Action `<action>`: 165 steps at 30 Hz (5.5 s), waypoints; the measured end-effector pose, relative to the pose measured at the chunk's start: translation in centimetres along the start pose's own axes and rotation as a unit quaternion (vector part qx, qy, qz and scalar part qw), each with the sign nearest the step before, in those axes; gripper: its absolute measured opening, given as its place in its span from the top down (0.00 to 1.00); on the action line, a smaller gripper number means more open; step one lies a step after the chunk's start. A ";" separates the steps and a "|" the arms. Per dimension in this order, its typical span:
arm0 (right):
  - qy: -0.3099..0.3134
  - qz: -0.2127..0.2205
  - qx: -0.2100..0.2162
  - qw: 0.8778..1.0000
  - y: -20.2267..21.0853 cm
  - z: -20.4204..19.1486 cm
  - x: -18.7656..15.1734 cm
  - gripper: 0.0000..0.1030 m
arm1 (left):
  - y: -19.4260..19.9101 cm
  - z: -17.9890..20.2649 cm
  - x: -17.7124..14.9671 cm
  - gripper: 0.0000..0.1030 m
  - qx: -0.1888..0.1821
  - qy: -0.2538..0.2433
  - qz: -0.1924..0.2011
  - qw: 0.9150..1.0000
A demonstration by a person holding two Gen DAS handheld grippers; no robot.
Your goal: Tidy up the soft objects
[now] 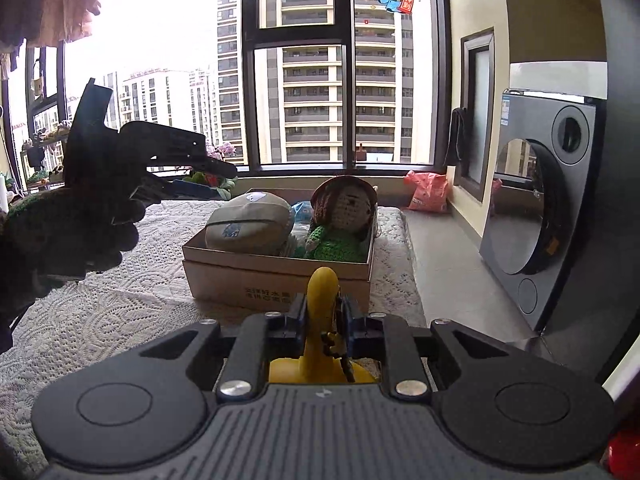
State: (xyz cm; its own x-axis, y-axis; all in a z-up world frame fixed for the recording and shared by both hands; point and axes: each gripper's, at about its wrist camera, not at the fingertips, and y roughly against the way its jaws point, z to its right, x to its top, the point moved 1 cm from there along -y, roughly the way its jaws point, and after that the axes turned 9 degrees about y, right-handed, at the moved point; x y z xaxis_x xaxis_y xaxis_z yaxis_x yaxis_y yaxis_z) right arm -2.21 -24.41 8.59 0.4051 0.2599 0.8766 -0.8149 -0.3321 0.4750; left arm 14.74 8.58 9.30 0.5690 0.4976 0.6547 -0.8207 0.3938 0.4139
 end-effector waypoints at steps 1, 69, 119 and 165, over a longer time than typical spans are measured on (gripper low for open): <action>-0.002 0.003 0.000 1.000 -0.2 0.3 0.6 0.83 | 0.8 0.3 -0.2 0.51 -0.017 -0.007 -0.002 1.000; 0.035 -0.043 0.007 0.998 -14.5 -1.2 3.2 0.46 | -1.6 -4.5 -2.2 0.26 0.161 -0.110 -0.019 0.981; -0.032 -0.119 -0.058 0.991 -8.7 -6.4 -4.0 0.00 | 6.2 -0.6 -16.4 0.26 0.233 -0.169 -0.009 0.958; -0.032 -0.119 -0.058 0.991 -8.7 -6.4 -4.0 0.00 | 6.2 -0.6 -16.4 0.26 0.232 -0.168 -0.010 0.958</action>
State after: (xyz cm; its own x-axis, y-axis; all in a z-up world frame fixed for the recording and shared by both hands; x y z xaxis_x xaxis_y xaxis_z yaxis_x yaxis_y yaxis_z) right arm 0.65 -16.79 0.49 0.6142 0.2587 0.7456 -0.7338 -0.1605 0.6602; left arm 0.37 3.35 0.77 0.5994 0.1865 0.7784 -0.7893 -0.0241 0.6136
